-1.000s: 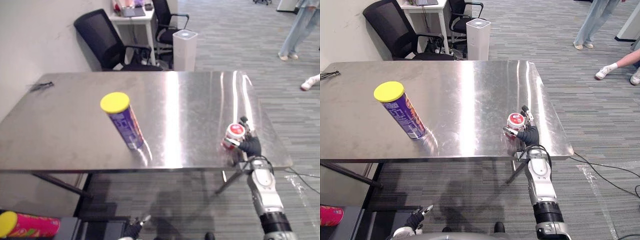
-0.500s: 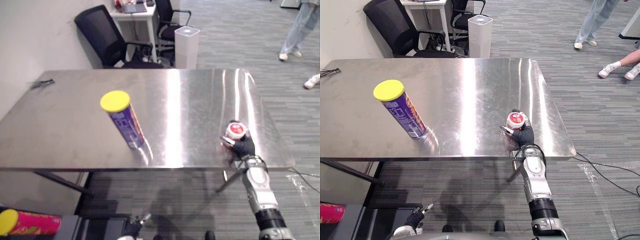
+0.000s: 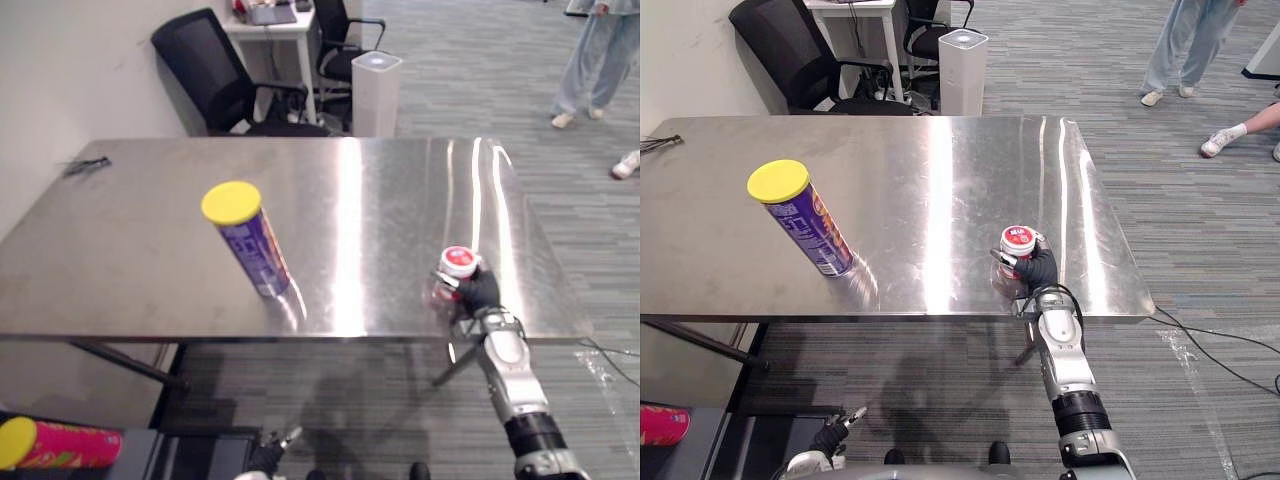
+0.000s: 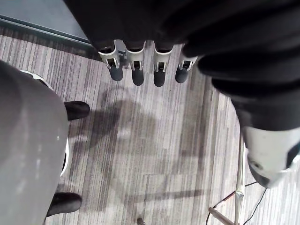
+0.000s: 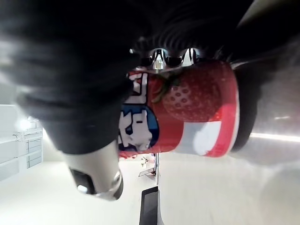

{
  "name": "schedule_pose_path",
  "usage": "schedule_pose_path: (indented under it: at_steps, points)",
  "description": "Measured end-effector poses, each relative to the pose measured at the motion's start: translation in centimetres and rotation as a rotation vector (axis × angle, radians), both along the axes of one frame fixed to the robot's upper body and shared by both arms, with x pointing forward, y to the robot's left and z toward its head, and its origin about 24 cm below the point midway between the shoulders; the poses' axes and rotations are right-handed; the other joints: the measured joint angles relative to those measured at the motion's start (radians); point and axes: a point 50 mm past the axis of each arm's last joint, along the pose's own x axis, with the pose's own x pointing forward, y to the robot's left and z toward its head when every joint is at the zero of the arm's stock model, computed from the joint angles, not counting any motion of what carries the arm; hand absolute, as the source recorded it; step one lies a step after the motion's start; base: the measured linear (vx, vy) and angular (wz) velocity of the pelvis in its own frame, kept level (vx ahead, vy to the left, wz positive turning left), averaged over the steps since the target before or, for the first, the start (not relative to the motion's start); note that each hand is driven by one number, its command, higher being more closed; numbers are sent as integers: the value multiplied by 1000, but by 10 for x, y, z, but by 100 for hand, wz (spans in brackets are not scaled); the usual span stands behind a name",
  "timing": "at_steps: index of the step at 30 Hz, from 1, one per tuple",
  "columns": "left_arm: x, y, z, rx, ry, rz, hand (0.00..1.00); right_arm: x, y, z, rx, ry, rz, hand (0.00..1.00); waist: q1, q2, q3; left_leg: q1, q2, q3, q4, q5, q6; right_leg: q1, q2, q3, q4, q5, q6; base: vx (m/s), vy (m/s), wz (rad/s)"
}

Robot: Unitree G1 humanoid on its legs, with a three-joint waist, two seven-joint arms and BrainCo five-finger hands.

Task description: Put the gum and the chips on the shelf.

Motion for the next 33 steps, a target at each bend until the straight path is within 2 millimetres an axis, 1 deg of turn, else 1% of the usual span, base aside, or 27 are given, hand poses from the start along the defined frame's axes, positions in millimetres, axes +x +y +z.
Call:
schedule_pose_path:
  at_steps: [3,4,7,8,10,11,13,15,18,22,25,30,33]
  points:
    - [0,0,0,0,0,1,0,0,5,1,20,-5,-3,100,-1,0,0,1,1,0,0,0,0,0,1,1,0,0,0,0,0,0]
    - [0,0,0,1,-2,2,0,-2,6,3,25,-18,-3,100,0,1,1,0,1,-1,0,0,0,0,1,0,0,0,0,0,0,0]
    - [1,0,1,1,-7,6,0,-10,7,21,33,-102,-4,100,0,1,4,0,2,-8,0,0,0,4,-1,-5,0,0,0,0,0,6]
    - [1,1,1,2,-6,8,0,-16,4,31,34,-151,-14,100,-1,1,4,0,1,-20,0,0,0,7,-3,-14,2,0,0,-1,-8,15]
    - [1,1,1,3,-6,4,0,-24,-5,39,33,-192,-44,100,-2,1,4,-1,2,-35,1,1,1,11,-3,-31,8,0,0,-8,-24,23]
    - [1,0,1,2,-6,4,0,-32,-15,45,25,-225,-76,100,-3,3,6,-3,6,-49,0,1,2,6,-2,-41,28,-1,0,-16,-27,24]
    - [1,0,1,2,-7,3,0,-39,-26,53,14,-262,-114,100,-6,8,13,-4,10,-64,1,3,4,-5,-2,-59,64,-8,-7,-19,-10,22]
    - [1,2,1,5,-9,10,0,-49,-36,66,-5,-326,-151,100,-10,1,19,-6,2,-80,0,6,8,-41,-13,-58,151,-51,-8,-29,6,19]
    - [1,5,1,5,-12,45,0,-56,-36,79,-19,-399,-141,100,-15,-9,25,-5,-7,-83,0,8,10,-55,-23,-53,184,-75,-8,-29,5,6]
    - [1,6,1,5,-15,54,0,-61,-35,90,-29,-451,-139,100,-17,-14,26,-6,-7,-82,0,8,10,-53,-22,-53,174,-81,-10,0,0,0]
    - [0,7,2,5,-17,62,0,-69,-45,98,-45,-489,-186,100,-21,-14,25,-12,-4,-85,0,11,7,-52,-18,-57,165,-82,-10,3,-21,3]
    - [-4,9,1,4,-12,86,0,-79,-67,99,-66,-496,-299,100,-34,-18,22,-12,-2,-88,1,13,7,-47,-17,-65,160,-82,-10,3,-6,1]
    - [-5,10,1,5,-13,91,0,-82,-72,97,-70,-485,-329,100,-34,-19,20,-4,-2,-98,1,13,7,-30,-17,-74,156,-82,-10,8,-10,9]
